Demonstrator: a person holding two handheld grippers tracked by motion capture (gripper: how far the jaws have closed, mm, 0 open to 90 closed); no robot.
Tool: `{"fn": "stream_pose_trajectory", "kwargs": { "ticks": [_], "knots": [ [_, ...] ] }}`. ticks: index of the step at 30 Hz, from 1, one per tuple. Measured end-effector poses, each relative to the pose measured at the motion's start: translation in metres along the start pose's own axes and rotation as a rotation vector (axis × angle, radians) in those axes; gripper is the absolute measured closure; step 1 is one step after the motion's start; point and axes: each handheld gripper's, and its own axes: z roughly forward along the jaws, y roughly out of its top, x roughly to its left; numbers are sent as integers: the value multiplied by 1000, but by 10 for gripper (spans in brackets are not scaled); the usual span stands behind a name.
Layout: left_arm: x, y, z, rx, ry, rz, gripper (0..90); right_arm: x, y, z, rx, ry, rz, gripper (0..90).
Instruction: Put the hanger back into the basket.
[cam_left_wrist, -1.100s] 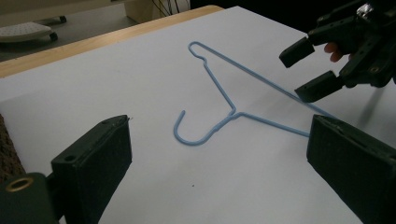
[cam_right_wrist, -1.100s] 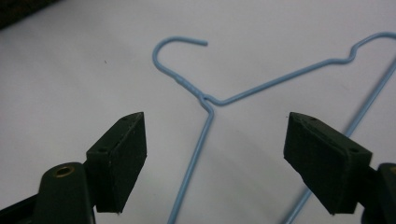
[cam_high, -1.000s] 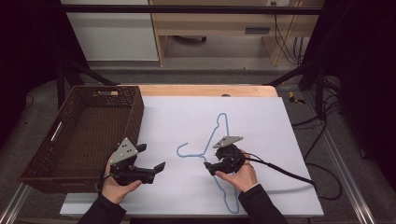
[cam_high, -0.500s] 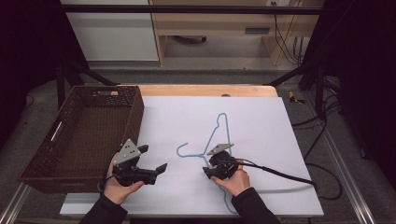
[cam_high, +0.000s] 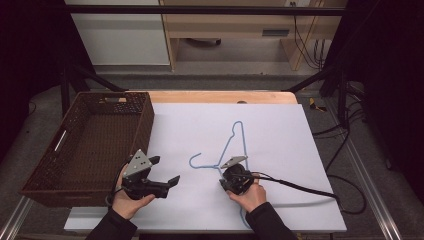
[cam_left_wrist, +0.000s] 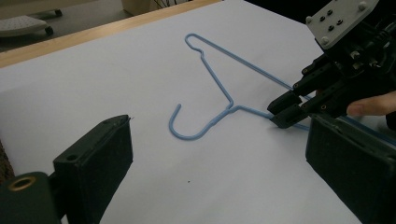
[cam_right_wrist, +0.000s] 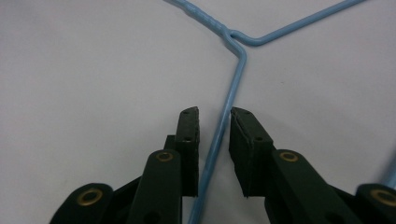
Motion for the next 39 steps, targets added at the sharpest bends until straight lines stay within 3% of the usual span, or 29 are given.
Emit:
{"fn": "stream_pose_trajectory", "kwargs": {
  "ticks": [5, 7, 20, 28, 39],
  "knots": [
    [-1, -1, 2, 8, -2, 1, 71, 0, 0, 0, 3, -3, -3, 821],
    [-1, -1, 3, 11, -3, -1, 71, 2, 0, -1, 12, -6, 27, 835],
    [-2, -1, 3, 10, -3, 1, 73, 1, 2, -2, 26, 0, 82, 859],
    [-2, -1, 3, 12, -4, 4, 74, -3, 2, -3, 32, -7, 57, 863],
    [-4, -1, 4, 16, -3, 6, 74, 1, 0, -2, 28, -27, 63, 847]
  ]
}}
